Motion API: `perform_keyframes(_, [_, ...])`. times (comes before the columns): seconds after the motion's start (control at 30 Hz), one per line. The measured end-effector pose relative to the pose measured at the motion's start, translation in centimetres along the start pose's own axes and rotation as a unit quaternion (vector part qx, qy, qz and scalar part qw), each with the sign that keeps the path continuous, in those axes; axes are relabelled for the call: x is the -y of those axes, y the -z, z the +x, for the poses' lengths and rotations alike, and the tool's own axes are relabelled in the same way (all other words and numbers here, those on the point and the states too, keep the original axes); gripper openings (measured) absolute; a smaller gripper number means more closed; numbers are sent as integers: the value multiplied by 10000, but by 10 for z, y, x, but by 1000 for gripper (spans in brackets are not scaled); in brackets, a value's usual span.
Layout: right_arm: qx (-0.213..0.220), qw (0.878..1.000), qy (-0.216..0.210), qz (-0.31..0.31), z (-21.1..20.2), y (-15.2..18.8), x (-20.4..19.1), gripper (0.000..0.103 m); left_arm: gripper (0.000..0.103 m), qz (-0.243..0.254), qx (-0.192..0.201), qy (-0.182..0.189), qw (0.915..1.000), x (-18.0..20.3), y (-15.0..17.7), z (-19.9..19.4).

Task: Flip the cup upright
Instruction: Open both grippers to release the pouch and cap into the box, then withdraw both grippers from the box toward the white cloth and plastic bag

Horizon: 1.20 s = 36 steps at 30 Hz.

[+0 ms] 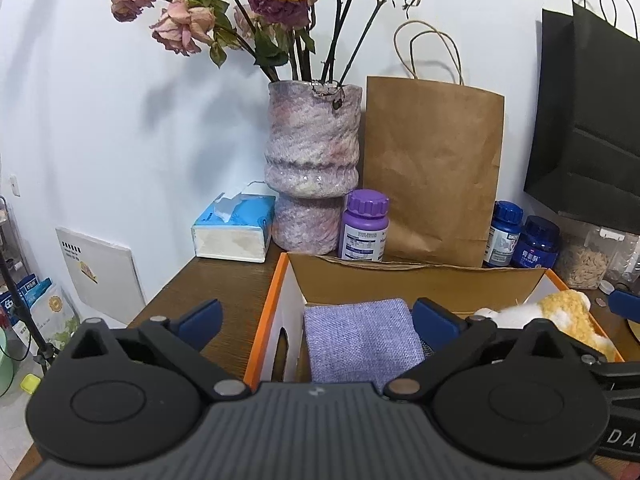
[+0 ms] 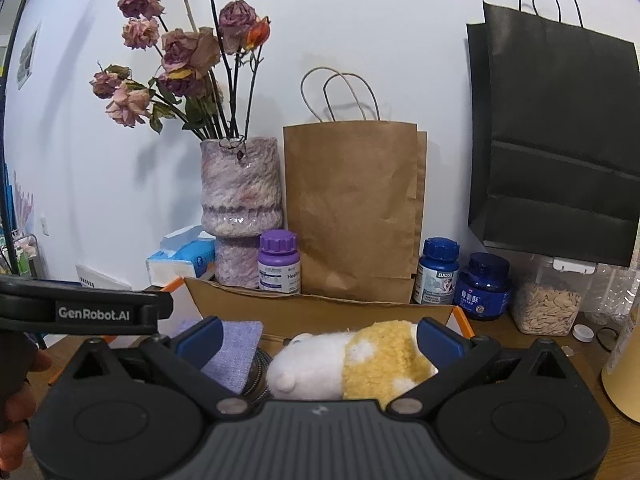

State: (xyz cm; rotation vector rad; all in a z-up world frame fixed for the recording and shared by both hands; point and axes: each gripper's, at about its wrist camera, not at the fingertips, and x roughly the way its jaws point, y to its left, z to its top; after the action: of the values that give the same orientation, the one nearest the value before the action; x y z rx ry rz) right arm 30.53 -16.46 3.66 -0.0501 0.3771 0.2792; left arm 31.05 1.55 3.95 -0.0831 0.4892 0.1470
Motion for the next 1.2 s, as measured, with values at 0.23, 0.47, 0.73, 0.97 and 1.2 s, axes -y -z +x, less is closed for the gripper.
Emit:
perform_keyframes(0.23, [49,10000,9,-85,-16,2,-3,103,103,-18,50,25,10000,-5,2,-19])
perform_keyframes(0.47, [94,9999,15,-134,-35,7,-4,103,103,-23,55,34,10000,-9,5,-31])
perform_keyframes(0.73, [117,9999,-4,-118,-61,13,-5,103,103,-57,59,-13,10000,-18,17,-59])
perform_keyframes(0.97, [14,9998,-112,-169,-85,24,-13,103,103,-55,-5,58,10000,-29,30,-90])
perform_keyframes(1.2, [-195,9988,-311,-317,-107,40,-30,103,103,-25,-97,-43,9999,-52,45,-121])
